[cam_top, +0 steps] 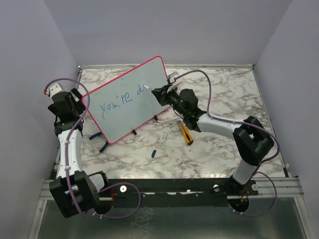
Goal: Write a sentence on the whiteboard
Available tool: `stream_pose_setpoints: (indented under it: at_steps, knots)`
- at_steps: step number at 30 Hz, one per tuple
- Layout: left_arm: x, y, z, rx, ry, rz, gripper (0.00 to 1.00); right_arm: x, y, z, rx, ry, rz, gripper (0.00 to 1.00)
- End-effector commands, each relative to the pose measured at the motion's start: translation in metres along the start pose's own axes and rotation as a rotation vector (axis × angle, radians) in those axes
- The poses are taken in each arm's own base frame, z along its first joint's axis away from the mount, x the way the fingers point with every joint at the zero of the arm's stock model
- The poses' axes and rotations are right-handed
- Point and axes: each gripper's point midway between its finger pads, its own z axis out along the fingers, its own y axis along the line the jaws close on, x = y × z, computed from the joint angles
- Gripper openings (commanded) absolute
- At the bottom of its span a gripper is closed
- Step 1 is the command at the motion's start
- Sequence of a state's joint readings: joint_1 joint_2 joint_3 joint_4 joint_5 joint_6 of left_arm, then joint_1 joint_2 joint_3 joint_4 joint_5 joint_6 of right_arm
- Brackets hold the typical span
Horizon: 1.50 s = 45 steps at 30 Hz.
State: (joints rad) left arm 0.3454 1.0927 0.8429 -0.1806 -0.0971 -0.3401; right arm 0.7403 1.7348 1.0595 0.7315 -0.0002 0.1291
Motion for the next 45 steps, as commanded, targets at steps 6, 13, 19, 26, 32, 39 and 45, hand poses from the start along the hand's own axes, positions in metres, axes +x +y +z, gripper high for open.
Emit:
stream_pose_setpoints:
  at_steps: [6,13,19,26,32,39,45]
  knots:
    - [-0.002,-0.004,0.000,0.022,-0.010,0.001,0.92,0.009,0.002,0.005,-0.027,0.027,-0.014,0.00]
    - [-0.003,-0.004,0.000,0.023,-0.011,0.001,0.92,0.020,0.006,0.000,-0.046,0.054,-0.005,0.00]
    - [-0.002,-0.004,0.000,0.022,-0.011,0.000,0.92,0.032,0.006,-0.007,-0.047,0.083,-0.002,0.00]
    - [-0.002,-0.004,0.000,0.022,-0.010,0.002,0.92,0.031,-0.005,-0.011,0.017,0.078,-0.005,0.00]
    - [-0.002,-0.004,0.000,0.022,-0.010,0.003,0.92,0.022,-0.017,-0.011,0.079,0.056,-0.027,0.00]
    - [-0.002,-0.004,0.000,0.023,-0.011,0.002,0.92,0.013,-0.017,-0.008,0.085,0.035,-0.035,0.00]
    - [-0.003,-0.004,0.000,0.023,-0.012,0.002,0.92,0.004,-0.017,-0.006,0.083,0.016,-0.040,0.00]
